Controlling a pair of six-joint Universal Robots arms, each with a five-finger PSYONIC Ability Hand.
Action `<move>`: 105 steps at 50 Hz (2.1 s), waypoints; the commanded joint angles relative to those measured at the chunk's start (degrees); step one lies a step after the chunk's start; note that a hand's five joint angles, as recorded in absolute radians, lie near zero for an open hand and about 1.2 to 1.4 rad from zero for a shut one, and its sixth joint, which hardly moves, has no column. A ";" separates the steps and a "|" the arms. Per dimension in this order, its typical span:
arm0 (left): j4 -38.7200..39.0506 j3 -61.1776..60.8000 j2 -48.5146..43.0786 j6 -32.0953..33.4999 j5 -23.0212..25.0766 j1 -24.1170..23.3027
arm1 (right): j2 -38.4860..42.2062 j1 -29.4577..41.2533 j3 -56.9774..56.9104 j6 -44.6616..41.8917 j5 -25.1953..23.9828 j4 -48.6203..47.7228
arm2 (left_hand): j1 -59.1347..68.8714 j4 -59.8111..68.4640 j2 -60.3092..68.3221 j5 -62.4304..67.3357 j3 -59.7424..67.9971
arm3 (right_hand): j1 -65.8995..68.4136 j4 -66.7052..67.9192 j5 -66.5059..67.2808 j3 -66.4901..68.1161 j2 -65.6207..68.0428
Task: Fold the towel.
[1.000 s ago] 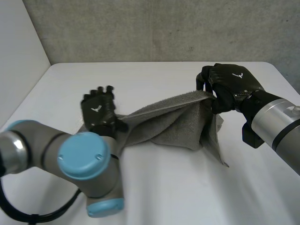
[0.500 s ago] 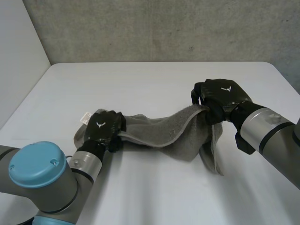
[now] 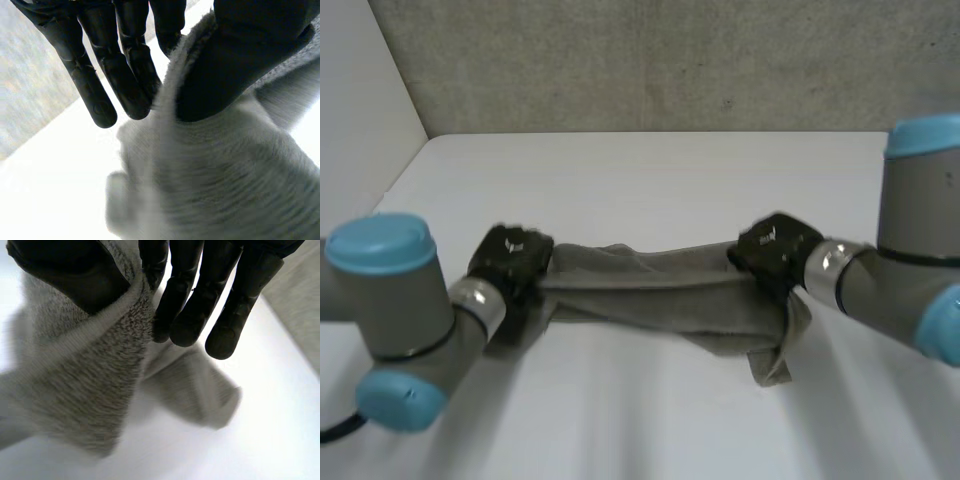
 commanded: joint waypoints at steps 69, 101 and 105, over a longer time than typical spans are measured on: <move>26.55 -13.02 2.12 -2.06 4.77 7.91 | 2.90 -9.43 9.47 24.26 8.43 -24.51 | 11.66 10.21 10.29 11.10 10.34 | -42.41 -42.30 -43.56 -42.59 -42.45; 26.72 -15.13 6.60 -2.94 4.77 8.79 | 3.16 -5.14 15.80 49.68 0.50 -29.85 | 11.66 10.21 10.29 11.10 10.34 | -67.03 -66.92 -68.18 -67.20 -67.07; 26.81 -15.13 7.30 -3.11 4.68 10.10 | 5.89 -3.46 14.48 49.59 3.50 -31.45 | 11.66 10.21 10.29 11.10 10.34 | -66.95 -66.84 -68.09 -67.12 -66.99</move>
